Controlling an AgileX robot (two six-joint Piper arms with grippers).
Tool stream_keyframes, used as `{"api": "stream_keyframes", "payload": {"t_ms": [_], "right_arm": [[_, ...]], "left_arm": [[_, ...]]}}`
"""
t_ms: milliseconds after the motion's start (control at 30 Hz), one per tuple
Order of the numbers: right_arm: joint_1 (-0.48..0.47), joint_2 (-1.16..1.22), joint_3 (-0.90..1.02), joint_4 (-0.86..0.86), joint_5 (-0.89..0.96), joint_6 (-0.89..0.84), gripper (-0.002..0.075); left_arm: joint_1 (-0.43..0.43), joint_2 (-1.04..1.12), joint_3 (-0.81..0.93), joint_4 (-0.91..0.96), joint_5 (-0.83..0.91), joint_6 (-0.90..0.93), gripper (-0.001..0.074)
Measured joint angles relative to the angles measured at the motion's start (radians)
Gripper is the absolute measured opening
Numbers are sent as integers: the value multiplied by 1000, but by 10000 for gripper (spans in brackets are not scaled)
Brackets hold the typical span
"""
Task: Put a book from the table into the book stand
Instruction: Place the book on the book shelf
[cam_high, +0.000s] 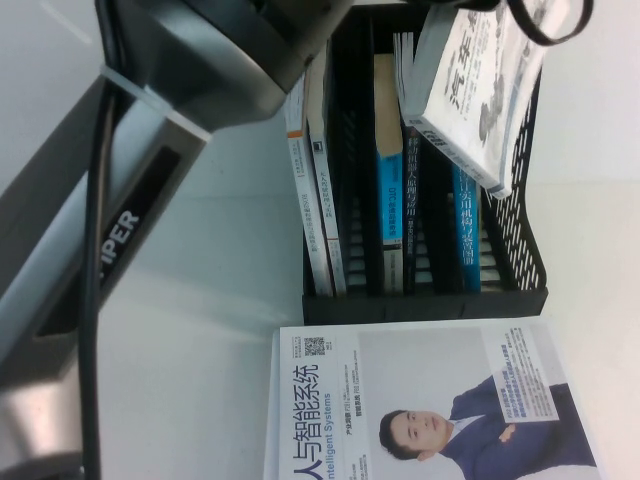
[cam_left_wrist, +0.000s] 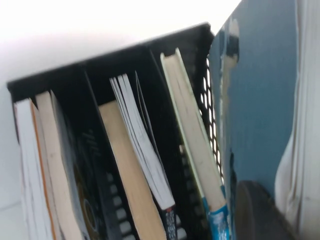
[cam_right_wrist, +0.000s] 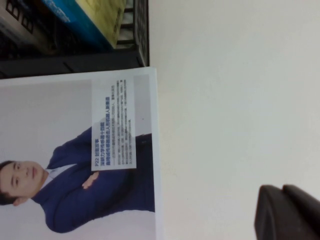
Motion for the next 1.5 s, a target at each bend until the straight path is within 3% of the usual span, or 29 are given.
{"api": "stream_keyframes", "payload": {"t_ms": [167, 767, 1133, 1300, 1500], "right_arm": [[0, 0, 0, 0, 0, 2, -3], [0, 0, 0, 0, 8, 4, -3], [0, 0, 0, 4, -4, 4, -3], [0, 10, 0, 23, -146, 4, -3], [0, 156, 0, 27, -503, -6, -3]], "left_arm": [[-36, -4, -7, 63, 0, -25, 114], [-37, 24, -8, 109, 0, -87, 114], [71, 75, -4, -25, 0, -139, 114], [84, 75, -4, -42, 0, -128, 114], [84, 73, -4, -42, 0, -86, 114]]}}
